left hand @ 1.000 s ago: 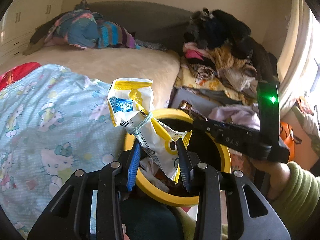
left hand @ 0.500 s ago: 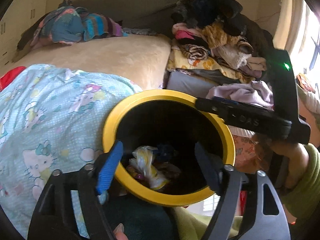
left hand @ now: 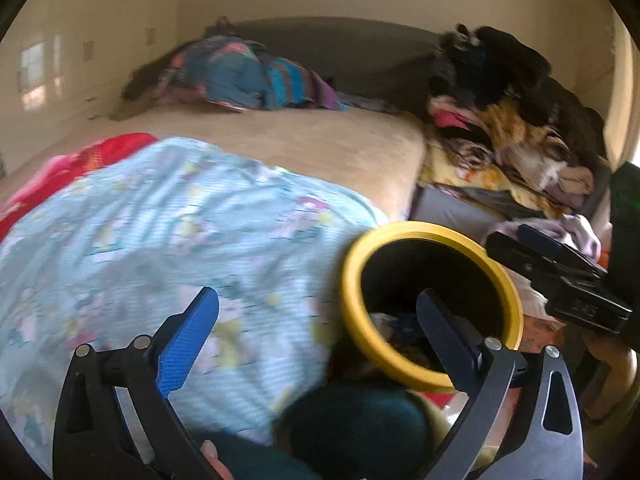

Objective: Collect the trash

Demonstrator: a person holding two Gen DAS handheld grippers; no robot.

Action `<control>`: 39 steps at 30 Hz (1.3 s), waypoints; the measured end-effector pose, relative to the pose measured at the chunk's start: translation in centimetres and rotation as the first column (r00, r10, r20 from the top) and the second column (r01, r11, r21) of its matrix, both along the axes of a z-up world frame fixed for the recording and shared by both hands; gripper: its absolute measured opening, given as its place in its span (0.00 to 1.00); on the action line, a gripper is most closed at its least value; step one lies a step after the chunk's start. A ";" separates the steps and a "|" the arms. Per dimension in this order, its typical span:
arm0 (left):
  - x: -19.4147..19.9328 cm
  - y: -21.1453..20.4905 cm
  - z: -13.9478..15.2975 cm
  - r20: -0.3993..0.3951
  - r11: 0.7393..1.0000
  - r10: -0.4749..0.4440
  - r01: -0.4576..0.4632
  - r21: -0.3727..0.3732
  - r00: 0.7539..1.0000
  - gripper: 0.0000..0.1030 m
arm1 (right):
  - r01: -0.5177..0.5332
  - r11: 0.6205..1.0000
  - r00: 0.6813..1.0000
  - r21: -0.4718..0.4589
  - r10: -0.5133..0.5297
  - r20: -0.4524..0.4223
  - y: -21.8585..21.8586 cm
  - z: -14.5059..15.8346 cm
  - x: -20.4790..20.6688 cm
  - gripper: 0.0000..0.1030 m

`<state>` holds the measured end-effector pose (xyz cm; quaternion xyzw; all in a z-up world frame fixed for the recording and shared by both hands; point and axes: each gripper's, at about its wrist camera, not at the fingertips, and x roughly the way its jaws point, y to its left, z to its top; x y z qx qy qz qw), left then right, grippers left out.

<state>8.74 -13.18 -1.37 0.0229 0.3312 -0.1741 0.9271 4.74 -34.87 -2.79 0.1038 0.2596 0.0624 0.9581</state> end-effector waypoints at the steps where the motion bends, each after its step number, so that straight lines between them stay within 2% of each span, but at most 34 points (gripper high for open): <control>1: -0.4 0.9 0.2 0.007 1.000 0.023 -0.023 0.000 1.000 0.94 | -0.010 1.000 1.000 0.000 0.010 0.008 0.5 0.2 -0.2 0.90; 11: -5.0 7.1 1.2 0.101 0.983 0.184 -0.185 0.006 0.978 0.94 | -0.056 0.997 0.980 -0.059 0.066 0.186 7.1 1.9 -3.5 0.90; 15: -6.4 8.9 1.2 0.133 0.975 0.223 -0.221 -0.025 0.966 0.94 | -0.041 0.995 0.968 -0.086 0.061 0.245 9.0 1.9 -5.1 0.90; 19: -7.1 10.2 1.4 0.153 0.959 0.283 -0.280 -0.044 0.947 0.94 | -0.056 0.992 0.964 -0.114 0.083 0.253 10.5 1.5 -5.7 0.90; 22: -7.2 10.5 1.3 0.155 0.956 0.294 -0.289 -0.056 0.943 0.94 | -0.058 0.991 0.962 -0.119 0.088 0.259 11.1 1.3 -6.1 0.90; 25: -7.2 10.6 1.3 0.154 0.957 0.290 -0.284 -0.059 0.944 0.94 | -0.059 0.987 0.956 -0.149 0.099 0.275 11.4 1.2 -6.4 0.90; 39: -7.4 9.9 1.2 0.165 0.961 0.276 -0.273 -0.042 0.947 0.94 | -0.033 0.990 0.957 -0.140 0.071 0.281 11.1 1.3 -6.4 0.90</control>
